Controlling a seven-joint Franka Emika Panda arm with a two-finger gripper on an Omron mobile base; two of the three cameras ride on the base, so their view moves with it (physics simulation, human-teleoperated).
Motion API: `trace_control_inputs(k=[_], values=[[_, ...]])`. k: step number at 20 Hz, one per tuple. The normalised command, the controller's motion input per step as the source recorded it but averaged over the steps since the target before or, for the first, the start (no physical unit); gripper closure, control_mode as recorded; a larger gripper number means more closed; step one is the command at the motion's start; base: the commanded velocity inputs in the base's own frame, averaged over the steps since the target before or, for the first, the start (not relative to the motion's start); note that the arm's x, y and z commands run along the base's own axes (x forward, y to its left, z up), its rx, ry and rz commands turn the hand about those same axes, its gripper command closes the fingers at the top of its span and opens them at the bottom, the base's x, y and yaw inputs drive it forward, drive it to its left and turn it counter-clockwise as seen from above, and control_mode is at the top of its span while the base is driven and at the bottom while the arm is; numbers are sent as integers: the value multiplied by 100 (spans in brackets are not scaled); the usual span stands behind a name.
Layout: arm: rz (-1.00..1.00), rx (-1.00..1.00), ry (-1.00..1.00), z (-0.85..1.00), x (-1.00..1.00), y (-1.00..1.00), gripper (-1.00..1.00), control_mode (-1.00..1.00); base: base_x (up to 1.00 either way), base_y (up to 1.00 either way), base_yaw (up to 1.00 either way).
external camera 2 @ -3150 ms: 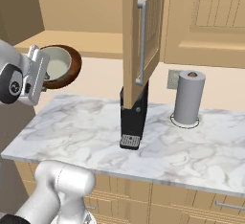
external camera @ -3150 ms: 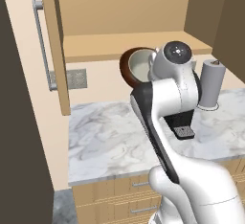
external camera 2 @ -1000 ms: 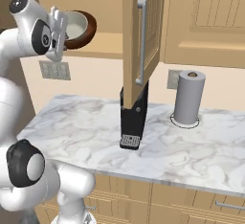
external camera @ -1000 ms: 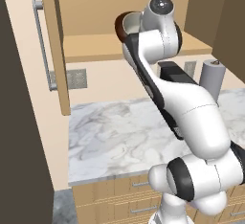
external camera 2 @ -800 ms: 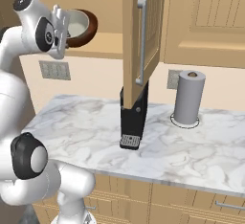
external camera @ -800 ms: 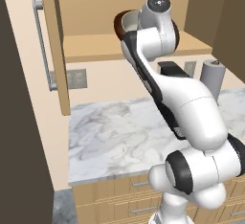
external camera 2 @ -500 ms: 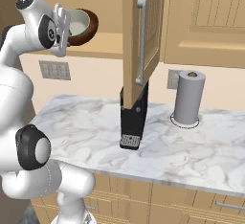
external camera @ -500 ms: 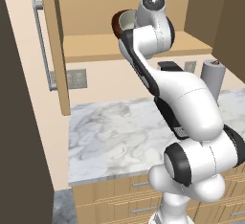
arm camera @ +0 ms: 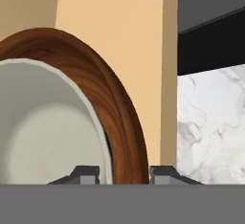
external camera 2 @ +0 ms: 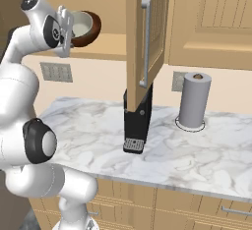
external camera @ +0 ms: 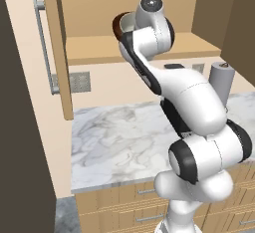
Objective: Pick up the bowls on the counter and stack them on top of one another in the open cabinet. Place the smaller bowl on top of the larger bowl.
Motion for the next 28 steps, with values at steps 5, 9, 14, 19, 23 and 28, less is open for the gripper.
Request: trace_control_inputs(k=[5,9,14,19,23,28], values=[[0,0,1,-9,27,4,100,-100,0,0,0],[0,0,3,-10,27,4,100,-100,0,0,0],[0,1,7,-20,19,6,100,-100,0,0,0],[0,0,7,-25,14,7,-100,-100,0,0,0],[0,0,3,-23,13,10,-100,-100,0,0,0],[0,0,0,-11,11,2,-100,-100,0,0,0]])
